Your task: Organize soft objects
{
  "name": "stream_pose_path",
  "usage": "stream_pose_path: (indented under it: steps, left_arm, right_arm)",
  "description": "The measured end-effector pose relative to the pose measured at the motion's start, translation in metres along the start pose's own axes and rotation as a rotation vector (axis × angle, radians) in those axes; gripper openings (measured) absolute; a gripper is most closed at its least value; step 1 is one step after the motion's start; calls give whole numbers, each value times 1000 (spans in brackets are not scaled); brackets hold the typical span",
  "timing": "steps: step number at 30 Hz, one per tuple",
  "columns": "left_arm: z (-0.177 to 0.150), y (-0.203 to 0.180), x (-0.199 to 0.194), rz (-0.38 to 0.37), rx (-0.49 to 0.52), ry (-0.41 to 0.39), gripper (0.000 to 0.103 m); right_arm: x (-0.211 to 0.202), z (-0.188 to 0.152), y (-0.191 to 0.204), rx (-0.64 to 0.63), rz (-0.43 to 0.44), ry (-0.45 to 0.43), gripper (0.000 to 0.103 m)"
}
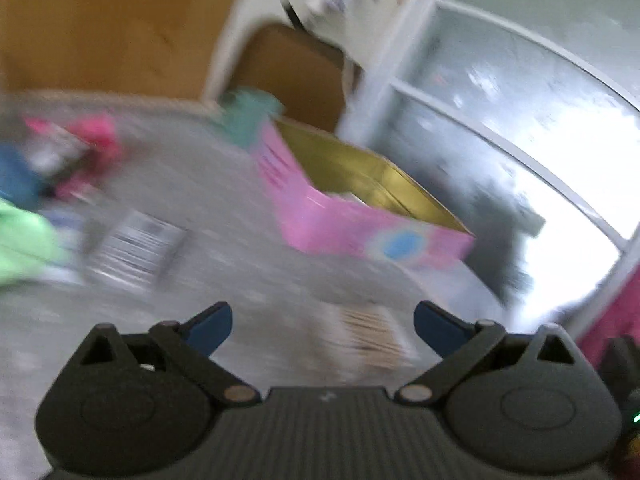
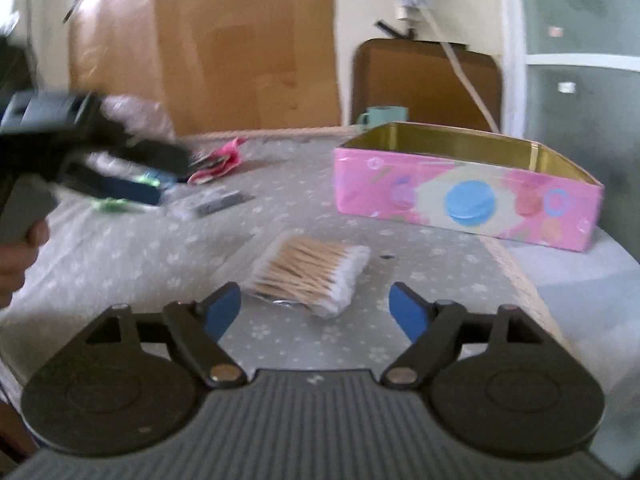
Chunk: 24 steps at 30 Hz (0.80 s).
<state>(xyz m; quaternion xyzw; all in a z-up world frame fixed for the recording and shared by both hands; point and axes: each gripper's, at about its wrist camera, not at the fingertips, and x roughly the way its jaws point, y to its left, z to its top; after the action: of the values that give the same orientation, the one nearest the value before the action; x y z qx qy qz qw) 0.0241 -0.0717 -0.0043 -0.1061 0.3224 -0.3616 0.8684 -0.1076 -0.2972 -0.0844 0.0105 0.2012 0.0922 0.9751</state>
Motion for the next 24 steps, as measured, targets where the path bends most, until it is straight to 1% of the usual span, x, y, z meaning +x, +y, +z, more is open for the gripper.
stream_pose_path:
  steps: [2, 3, 4, 5, 6, 7, 8, 9, 11, 12, 15, 17, 18, 20, 21, 22, 23, 24]
  left_arm:
    - [4, -9, 20, -54, -7, 63, 94]
    - [5, -14, 33, -69, 6, 98, 83]
    - [4, -17, 46, -59, 21, 132, 65]
    - [0, -19, 60, -46, 24, 169, 58]
    - [-4, -20, 74, -52, 13, 217, 58]
    - [-5, -23, 80, -31, 21, 222, 58]
    - [-6, -27, 81, -1, 54, 205, 58]
    - [-2, -32, 79, 5, 79, 196, 58]
    - [16, -39, 72, -40, 67, 153, 58]
    - [28, -46, 68, -63, 83, 117, 58]
    - [64, -70, 66, -80, 166, 19, 58]
    - [85, -82, 79, -79, 207, -23, 58]
    - [96, -87, 91, -77, 219, -36, 58]
    - [111, -89, 116, -69, 211, -36, 61]
    - [117, -86, 132, -64, 199, -29, 69]
    - [120, -83, 145, -60, 188, -20, 81]
    - [123, -81, 161, -51, 177, -4, 82]
    - [125, -78, 176, -23, 163, 22, 79]
  right_arm:
    - [8, 0, 0, -23, 12, 14, 84]
    - [16, 0, 0, -34, 21, 24, 83]
    - [22, -2, 1, -36, 32, 38, 73]
    - [29, -2, -1, -32, 44, 58, 62]
    - [32, -1, -2, -28, 26, 35, 53]
    - [31, 1, -1, -29, 7, 33, 42]
    - [29, 5, -4, -18, 5, 27, 41]
    - [25, 11, -7, 8, 5, 5, 41]
    - [13, 27, -15, 22, -13, -65, 40]
    - [8, 39, -21, 13, -30, -114, 40]
    - [13, 73, -41, 14, -73, -193, 41]
    - [25, 92, -56, 16, -113, -218, 41]
    - [33, 98, -63, 19, -130, -215, 41]
    - [54, 108, -79, 31, -161, -184, 41]
    - [69, 111, -86, 37, -181, -150, 42]
    - [82, 113, -92, 35, -216, -126, 49]
    - [95, 113, -96, 30, -264, -96, 56]
    - [107, 113, -101, 26, -319, -55, 60]
